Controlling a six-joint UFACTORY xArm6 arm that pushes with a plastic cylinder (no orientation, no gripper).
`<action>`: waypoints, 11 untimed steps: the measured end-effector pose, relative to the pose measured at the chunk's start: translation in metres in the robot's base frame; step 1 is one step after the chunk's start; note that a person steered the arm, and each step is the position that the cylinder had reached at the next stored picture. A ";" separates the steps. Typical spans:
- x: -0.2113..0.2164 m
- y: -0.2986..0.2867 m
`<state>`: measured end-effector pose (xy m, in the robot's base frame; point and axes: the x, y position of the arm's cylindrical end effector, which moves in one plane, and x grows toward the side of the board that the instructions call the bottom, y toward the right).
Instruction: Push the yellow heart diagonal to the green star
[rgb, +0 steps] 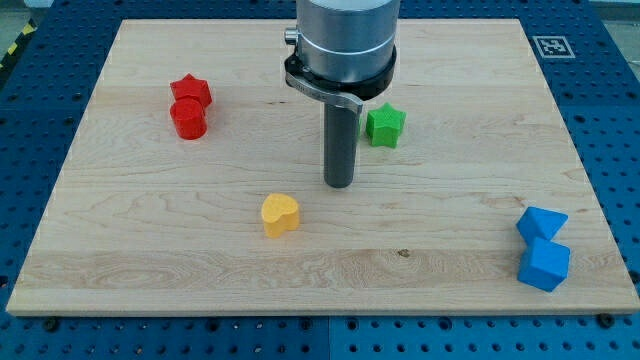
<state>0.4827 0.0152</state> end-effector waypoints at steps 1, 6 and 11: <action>0.004 0.000; 0.089 -0.022; 0.077 -0.072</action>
<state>0.5596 -0.0573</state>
